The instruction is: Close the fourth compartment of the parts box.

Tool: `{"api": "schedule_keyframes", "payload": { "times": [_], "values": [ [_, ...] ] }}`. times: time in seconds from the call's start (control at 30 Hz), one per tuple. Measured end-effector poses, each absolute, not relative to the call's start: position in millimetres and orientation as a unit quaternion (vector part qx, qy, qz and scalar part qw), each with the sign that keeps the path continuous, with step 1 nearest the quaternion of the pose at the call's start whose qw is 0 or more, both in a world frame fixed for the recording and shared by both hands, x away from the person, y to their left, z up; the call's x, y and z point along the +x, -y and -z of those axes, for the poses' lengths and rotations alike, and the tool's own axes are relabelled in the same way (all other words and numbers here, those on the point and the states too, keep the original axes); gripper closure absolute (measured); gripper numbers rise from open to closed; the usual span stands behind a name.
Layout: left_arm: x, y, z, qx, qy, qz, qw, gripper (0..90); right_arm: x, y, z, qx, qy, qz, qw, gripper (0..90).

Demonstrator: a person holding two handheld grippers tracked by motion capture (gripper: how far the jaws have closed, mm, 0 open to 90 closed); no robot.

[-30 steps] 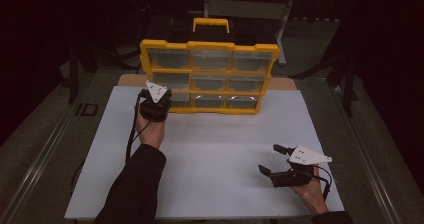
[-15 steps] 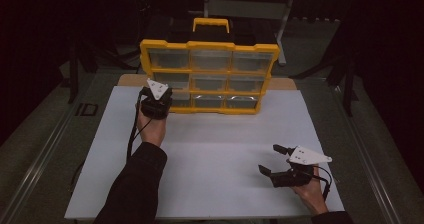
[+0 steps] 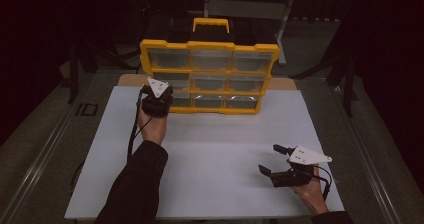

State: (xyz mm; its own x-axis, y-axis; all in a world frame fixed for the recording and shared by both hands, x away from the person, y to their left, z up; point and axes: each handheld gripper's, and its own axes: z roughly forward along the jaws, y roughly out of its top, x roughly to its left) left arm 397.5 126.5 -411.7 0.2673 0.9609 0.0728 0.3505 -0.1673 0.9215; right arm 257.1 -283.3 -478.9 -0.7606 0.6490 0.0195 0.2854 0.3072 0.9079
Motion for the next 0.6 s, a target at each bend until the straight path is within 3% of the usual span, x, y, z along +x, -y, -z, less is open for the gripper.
{"api": "schedule_keyframes", "payload": {
  "times": [0.6],
  "values": [
    [404.0,-123.6,410.9,0.675,-0.489,-0.364,0.415,90.0,256.9,283.8,478.6,0.297,-0.788,-0.508,0.179,10.5]
  ]
}}
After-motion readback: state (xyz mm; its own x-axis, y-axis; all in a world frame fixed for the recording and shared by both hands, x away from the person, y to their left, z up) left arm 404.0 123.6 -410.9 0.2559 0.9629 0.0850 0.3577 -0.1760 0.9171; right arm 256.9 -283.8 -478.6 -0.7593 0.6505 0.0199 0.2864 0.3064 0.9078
